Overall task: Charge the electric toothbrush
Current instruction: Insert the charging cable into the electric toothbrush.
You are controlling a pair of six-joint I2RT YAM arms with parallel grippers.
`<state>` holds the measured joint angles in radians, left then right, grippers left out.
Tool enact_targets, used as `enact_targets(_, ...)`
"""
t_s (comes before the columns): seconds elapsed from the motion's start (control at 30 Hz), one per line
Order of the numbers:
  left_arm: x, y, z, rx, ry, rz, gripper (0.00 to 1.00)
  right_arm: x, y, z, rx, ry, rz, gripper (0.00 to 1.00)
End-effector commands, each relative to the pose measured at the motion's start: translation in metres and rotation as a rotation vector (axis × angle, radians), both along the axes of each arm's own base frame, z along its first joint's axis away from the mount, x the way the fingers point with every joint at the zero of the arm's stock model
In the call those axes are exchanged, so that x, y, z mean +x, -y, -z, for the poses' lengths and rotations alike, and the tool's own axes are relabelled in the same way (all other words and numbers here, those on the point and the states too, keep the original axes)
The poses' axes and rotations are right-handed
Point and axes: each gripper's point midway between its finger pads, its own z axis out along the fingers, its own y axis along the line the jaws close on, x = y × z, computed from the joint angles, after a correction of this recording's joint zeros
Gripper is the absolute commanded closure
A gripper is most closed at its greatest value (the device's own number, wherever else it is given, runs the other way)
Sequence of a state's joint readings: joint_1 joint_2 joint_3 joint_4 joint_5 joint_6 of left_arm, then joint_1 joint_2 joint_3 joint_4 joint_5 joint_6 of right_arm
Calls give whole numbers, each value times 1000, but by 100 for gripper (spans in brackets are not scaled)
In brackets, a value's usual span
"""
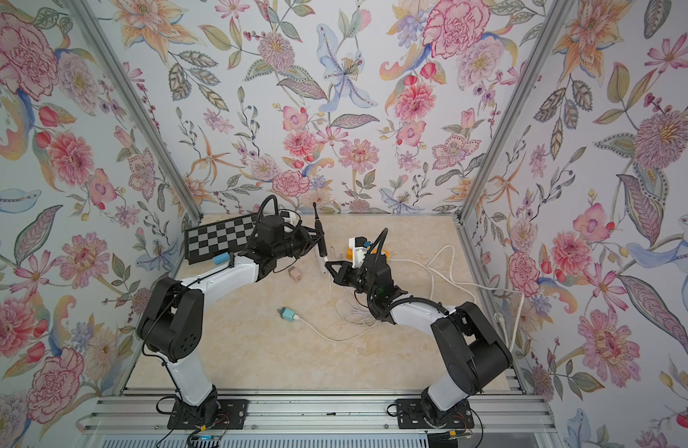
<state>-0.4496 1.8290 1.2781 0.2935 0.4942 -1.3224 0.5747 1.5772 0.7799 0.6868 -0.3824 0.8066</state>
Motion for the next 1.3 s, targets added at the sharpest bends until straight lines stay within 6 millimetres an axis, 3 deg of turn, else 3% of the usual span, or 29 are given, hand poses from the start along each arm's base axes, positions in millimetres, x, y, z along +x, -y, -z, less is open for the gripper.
enact_targets(0.0, -1, 0, -5, -15, 17, 11, 100, 10, -2, -13, 2, 50, 11, 99)
enact_targets(0.3, -3, 4, -6, -20, 16, 20, 100, 17, -1, -10, 0, 40, 27, 98)
enact_targets(0.47, -4, 3, -13, -38, 29, 9, 100, 23, 4, 4, 23, -27, 62, 100)
enact_targets(0.63, -5, 3, -15, -43, 34, 11, 100, 23, 6, 6, 65, -38, 62, 100)
enact_targets(0.87, -12, 11, -11, 13, 57, 48, 100, 26, 7, -17, 100, 5, 69, 99)
enact_targets(1.1, -33, 22, -5, 110, 75, 104, 100, 30, 16, -44, 127, 98, 101, 99)
enact_targets(1.27, -54, 28, -8, -30, 42, 69, 100, 36, 19, -56, 158, 129, 131, 99)
